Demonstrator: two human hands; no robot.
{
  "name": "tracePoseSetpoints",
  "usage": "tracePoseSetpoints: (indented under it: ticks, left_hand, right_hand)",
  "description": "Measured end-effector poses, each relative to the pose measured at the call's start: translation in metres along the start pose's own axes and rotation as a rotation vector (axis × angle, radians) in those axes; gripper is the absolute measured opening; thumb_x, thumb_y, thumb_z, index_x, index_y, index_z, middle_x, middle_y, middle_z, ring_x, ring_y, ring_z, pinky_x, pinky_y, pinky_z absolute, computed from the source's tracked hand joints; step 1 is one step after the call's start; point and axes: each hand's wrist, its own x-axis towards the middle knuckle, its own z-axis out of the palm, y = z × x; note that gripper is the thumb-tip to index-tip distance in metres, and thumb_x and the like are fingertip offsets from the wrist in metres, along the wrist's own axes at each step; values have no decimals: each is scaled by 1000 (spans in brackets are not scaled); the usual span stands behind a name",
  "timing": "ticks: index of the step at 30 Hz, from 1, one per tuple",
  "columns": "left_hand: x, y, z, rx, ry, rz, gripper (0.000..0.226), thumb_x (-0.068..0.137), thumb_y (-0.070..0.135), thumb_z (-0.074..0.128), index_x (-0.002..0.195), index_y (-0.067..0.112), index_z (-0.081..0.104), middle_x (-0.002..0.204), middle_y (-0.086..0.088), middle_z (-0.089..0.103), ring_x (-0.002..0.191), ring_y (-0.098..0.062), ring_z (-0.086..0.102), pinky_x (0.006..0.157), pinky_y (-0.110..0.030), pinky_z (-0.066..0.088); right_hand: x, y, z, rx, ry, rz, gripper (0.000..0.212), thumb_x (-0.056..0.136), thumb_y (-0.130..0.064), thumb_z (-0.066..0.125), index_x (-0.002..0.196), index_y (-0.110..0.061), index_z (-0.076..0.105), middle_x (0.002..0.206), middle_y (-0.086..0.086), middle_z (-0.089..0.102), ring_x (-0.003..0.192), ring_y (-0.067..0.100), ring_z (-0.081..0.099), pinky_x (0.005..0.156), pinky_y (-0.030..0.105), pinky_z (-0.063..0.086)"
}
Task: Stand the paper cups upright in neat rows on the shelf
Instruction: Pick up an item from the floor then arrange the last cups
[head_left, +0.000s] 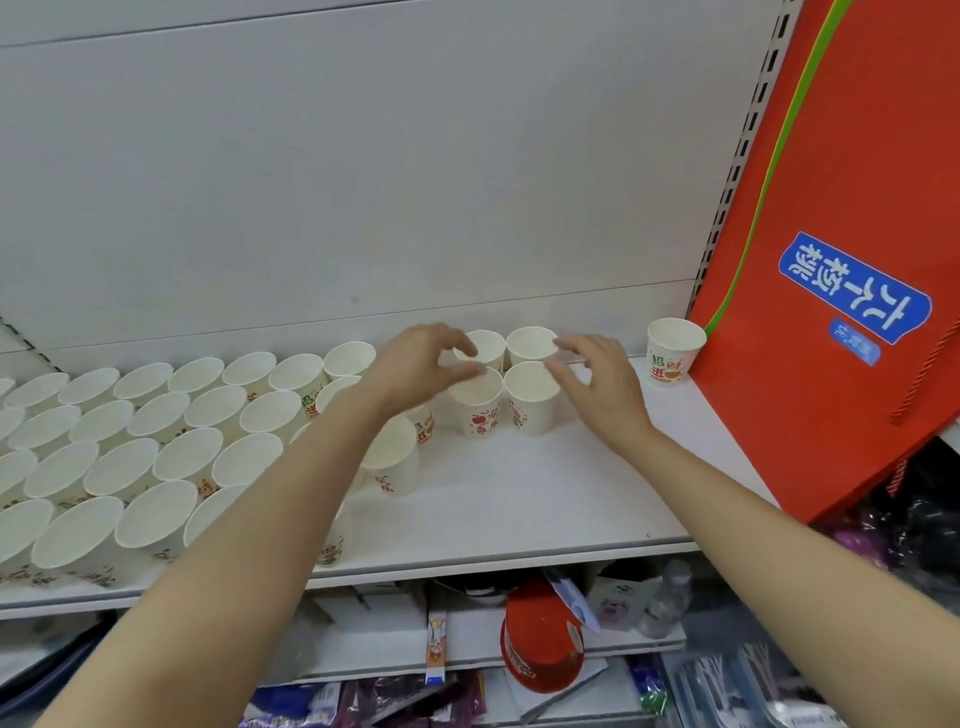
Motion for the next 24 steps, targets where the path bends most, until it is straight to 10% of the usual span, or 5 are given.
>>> tracePoseSetpoints:
  ticks: [5, 10, 17, 24]
  left_hand:
    - [26, -1, -2, 189, -179, -24, 57, 91, 58, 53, 136, 23, 52, 143, 4, 50, 130, -19, 46, 106, -37, 37]
    - [26, 5, 18, 322, -351, 20, 82, 86, 73, 45, 150, 23, 32, 157, 5, 32, 142, -18, 31, 115, -39, 19]
    - [19, 3, 18, 362, -334, 28, 72, 88, 68, 48, 144, 24, 40, 149, 3, 44, 137, -22, 37, 114, -39, 19]
    - [10, 1, 10, 332, -144, 50, 73, 77, 69, 62, 135, 25, 49, 134, 3, 53, 122, -22, 47, 102, -37, 31]
  right_hand:
    - [23, 19, 1, 93, -258, 271, 69, 88, -63, 49, 142, -22, 38, 147, -2, 38, 134, 15, 35, 109, 40, 34]
    - [13, 14, 16, 347, -337, 265, 38, 88, -59, 49, 116, -33, 47, 123, -10, 56, 118, 3, 49, 99, 31, 40]
    - [7, 2, 40, 431, -334, 241, 40, 97, -48, 44, 132, -31, 39, 129, -15, 52, 111, -22, 41, 86, 9, 34]
    - [7, 10, 31, 385, -213, 255, 58, 89, -54, 50, 136, -21, 39, 131, -10, 47, 119, 7, 45, 96, 23, 35]
